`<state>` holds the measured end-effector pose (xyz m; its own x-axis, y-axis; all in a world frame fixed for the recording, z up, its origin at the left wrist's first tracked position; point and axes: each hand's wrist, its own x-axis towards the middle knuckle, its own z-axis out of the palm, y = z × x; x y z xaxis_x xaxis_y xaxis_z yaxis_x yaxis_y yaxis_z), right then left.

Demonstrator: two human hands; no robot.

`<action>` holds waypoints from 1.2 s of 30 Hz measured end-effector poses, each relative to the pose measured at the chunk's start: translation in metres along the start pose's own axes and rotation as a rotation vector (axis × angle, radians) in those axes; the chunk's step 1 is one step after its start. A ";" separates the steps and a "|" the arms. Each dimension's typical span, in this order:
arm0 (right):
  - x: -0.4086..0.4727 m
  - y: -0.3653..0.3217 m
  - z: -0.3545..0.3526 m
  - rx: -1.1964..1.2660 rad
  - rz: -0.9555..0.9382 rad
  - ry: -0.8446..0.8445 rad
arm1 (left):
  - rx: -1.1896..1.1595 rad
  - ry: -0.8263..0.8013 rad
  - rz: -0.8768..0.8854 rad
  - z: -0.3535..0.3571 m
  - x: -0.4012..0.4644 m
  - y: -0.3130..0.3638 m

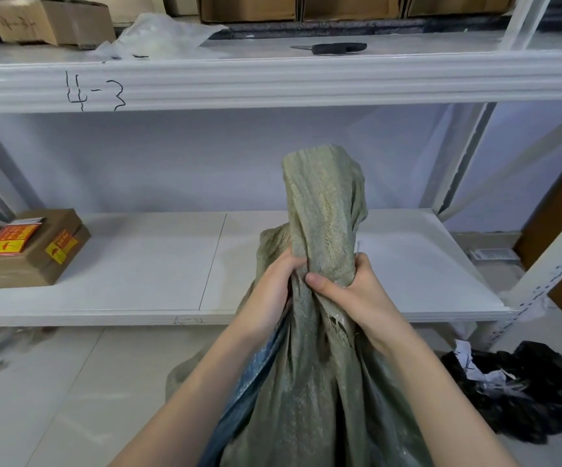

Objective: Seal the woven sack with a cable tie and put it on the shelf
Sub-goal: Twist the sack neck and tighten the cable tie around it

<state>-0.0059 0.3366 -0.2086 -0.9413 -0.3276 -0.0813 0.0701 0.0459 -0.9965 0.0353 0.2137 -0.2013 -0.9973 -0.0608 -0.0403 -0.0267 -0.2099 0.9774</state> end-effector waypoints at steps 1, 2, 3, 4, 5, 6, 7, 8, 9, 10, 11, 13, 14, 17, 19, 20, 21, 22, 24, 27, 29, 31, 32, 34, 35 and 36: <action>0.001 0.001 0.000 0.004 -0.007 0.014 | 0.114 0.013 0.005 -0.001 0.001 0.000; 0.001 0.002 -0.001 0.005 -0.022 0.031 | 0.264 0.036 0.053 -0.003 0.001 0.000; 0.002 0.004 -0.001 0.005 -0.041 0.049 | 0.427 0.067 0.143 -0.005 0.002 -0.002; 0.003 0.005 -0.001 0.003 -0.060 0.065 | 0.579 0.106 0.247 -0.006 0.003 -0.005; 0.003 0.006 0.000 0.004 -0.077 0.077 | 0.714 0.172 0.320 -0.007 0.003 -0.007; 0.004 0.006 0.000 0.006 -0.091 0.089 | 0.831 0.263 0.339 -0.008 0.002 -0.009; 0.004 0.006 0.000 0.009 -0.100 0.103 | 0.938 0.369 0.307 -0.008 0.001 -0.011; 0.005 0.006 -0.001 0.015 -0.106 0.118 | 1.037 0.452 0.230 -0.010 0.001 -0.012; 0.005 0.006 -0.002 0.024 -0.109 0.132 | 1.125 0.484 0.112 -0.013 0.000 -0.012; 0.006 0.007 -0.003 0.033 -0.112 0.140 | 1.163 0.459 -0.025 -0.017 0.000 -0.012; 0.006 0.007 -0.003 0.044 -0.115 0.142 | 1.126 0.387 -0.163 -0.020 0.000 -0.010; 0.006 0.006 -0.003 0.056 -0.125 0.133 | 0.831 0.218 -0.349 -0.023 -0.001 -0.004; 0.006 0.006 -0.004 0.053 -0.131 0.126 | 0.651 0.172 -0.327 -0.022 -0.001 -0.003; 0.007 0.008 -0.003 0.019 -0.150 0.119 | 0.379 0.119 -0.065 -0.015 0.002 -0.005; 0.007 0.009 -0.002 -0.004 -0.166 0.131 | 0.315 0.153 0.046 -0.010 0.004 -0.004; 0.008 0.010 -0.002 -0.021 -0.169 0.137 | 0.289 0.169 0.077 -0.009 0.004 -0.003; 0.008 0.010 -0.002 -0.045 -0.162 0.139 | 0.270 0.180 0.100 -0.009 0.005 -0.004; 0.007 0.009 -0.002 -0.076 -0.145 0.135 | 0.248 0.184 0.117 -0.009 0.005 -0.003; 0.007 0.008 -0.003 -0.119 -0.091 0.124 | 0.203 0.181 0.126 -0.008 0.002 0.000; 0.008 0.009 -0.001 -0.124 0.009 0.098 | 0.054 0.202 0.022 -0.006 0.001 -0.001; 0.007 0.010 0.000 -0.094 0.067 0.068 | -0.096 0.207 -0.093 -0.007 0.002 -0.002; 0.006 0.009 0.001 -0.015 0.087 0.052 | -0.136 0.173 -0.152 -0.006 0.003 -0.003; 0.005 0.008 0.001 0.026 0.072 0.058 | -0.071 0.170 -0.137 -0.005 0.005 -0.004; 0.004 0.007 0.002 0.064 0.015 0.098 | 0.147 0.172 -0.018 0.000 0.005 -0.005; 0.005 0.007 0.002 0.069 -0.017 0.127 | 0.251 0.181 0.078 0.002 0.005 -0.007; 0.005 0.007 0.002 0.073 -0.043 0.154 | 0.350 0.228 0.159 0.003 0.007 -0.011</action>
<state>-0.0094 0.3333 -0.2164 -0.9830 -0.1793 -0.0398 0.0469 -0.0358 -0.9983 0.0287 0.2181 -0.2119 -0.9514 -0.2879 0.1096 0.0650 0.1602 0.9849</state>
